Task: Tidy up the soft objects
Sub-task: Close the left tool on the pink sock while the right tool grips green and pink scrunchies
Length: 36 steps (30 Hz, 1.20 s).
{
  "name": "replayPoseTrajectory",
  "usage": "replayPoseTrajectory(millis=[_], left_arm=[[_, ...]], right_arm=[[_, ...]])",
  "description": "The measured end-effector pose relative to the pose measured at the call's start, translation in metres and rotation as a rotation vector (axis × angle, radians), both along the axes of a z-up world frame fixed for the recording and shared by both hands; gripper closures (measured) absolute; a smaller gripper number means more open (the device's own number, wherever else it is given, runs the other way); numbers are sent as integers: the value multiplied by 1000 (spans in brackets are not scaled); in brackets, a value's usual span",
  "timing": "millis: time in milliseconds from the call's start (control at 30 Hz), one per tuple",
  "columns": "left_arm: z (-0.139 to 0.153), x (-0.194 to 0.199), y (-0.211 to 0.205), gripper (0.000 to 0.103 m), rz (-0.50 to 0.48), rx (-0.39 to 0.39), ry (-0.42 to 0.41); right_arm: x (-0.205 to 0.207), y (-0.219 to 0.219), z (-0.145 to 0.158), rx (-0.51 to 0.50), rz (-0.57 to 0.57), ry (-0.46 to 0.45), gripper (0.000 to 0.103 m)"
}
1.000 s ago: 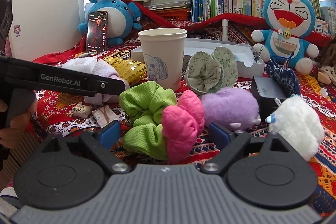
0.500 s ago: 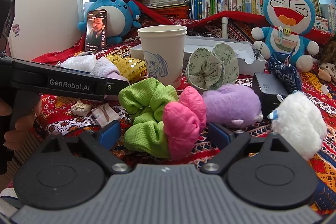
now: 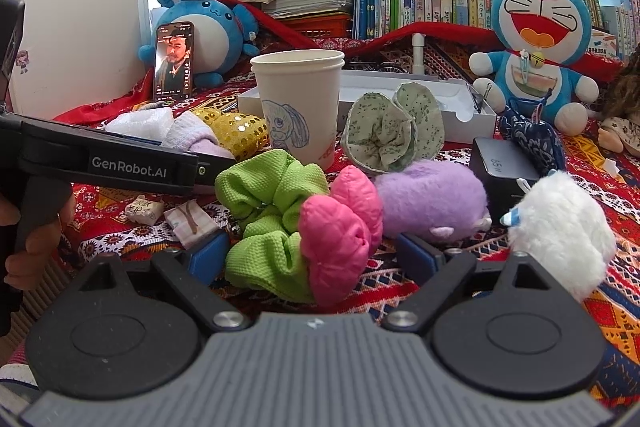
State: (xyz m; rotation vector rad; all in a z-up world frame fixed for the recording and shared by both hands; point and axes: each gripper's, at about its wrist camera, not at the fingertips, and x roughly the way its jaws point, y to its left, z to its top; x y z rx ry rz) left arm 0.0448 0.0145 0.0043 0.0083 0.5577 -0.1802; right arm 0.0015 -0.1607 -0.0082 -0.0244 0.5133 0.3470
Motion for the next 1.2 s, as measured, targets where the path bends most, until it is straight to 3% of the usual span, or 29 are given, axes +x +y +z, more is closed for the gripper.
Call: replayPoseTrajectory(millis=[333,767,900,1200], left_arm=[[-3,0,-2,35,1,11,2],[0,-4,0,55,2,11,-13],[3,-5,2,58,2,0,-12],[19,-12,4,59,-19,-21,-50]], right_arm=[[-4,2,-1,4,-2,-9,11],[-7,3,4,15,-8,-21,32],[-8,4,6,9,-12,-28,37],[-7,-1,19,38,-22,-52,39]])
